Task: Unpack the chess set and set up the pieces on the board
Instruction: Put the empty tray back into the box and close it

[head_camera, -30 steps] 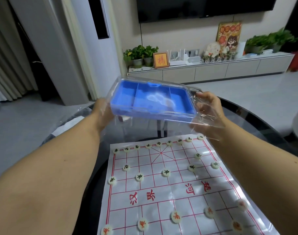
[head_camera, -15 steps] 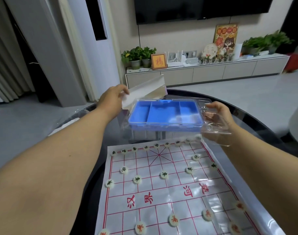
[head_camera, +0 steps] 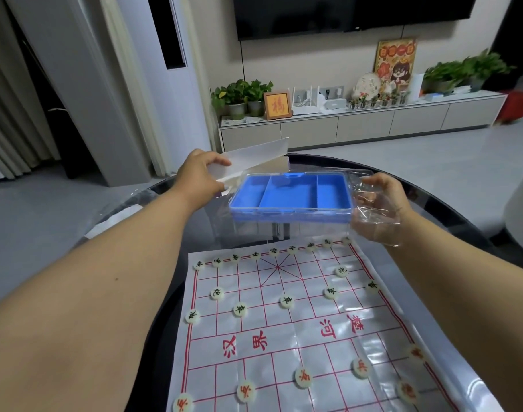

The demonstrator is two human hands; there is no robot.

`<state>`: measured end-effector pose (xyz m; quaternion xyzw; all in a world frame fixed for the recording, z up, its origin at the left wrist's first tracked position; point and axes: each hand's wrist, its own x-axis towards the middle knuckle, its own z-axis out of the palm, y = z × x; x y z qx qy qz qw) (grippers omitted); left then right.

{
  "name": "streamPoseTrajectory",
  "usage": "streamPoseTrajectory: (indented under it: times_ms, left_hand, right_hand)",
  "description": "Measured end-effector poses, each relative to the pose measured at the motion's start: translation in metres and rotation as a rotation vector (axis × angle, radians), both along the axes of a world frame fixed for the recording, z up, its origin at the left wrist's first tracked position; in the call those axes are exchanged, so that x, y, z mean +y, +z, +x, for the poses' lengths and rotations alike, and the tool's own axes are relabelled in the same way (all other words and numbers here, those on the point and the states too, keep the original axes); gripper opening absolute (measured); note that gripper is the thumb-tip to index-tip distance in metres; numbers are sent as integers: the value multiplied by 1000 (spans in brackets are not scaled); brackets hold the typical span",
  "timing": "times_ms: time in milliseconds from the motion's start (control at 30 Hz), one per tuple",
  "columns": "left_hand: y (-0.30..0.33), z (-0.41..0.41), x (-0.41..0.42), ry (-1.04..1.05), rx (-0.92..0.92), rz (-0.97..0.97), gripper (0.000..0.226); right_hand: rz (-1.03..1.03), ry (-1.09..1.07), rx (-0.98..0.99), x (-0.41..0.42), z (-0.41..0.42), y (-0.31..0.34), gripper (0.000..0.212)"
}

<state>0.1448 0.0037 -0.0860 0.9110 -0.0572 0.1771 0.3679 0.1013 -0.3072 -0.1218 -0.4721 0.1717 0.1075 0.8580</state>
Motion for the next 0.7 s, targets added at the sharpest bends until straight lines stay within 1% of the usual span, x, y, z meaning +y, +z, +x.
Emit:
streamPoseTrajectory:
  times_ms: [133,300,533,600,700]
  left_hand:
    - [-2,-3,2,23,9,51,53]
    - [-2,-4,6,-12,34,83,65]
    - [-11,-4,10,-80,38,115,60]
    - [-12,-5,10,-82,40,123,63]
    - [-8,-9,8,-78,48,135,69]
  right_hand:
    - [-9,-22,10,8,-4,5,30]
    - [77,-89,6,14,-12,19,30]
    - [69,-170,5,20,-13,20,30]
    - [36,-182,-22,20,-11,18,30]
    - [12,-208,-122,19,-6,19,24]
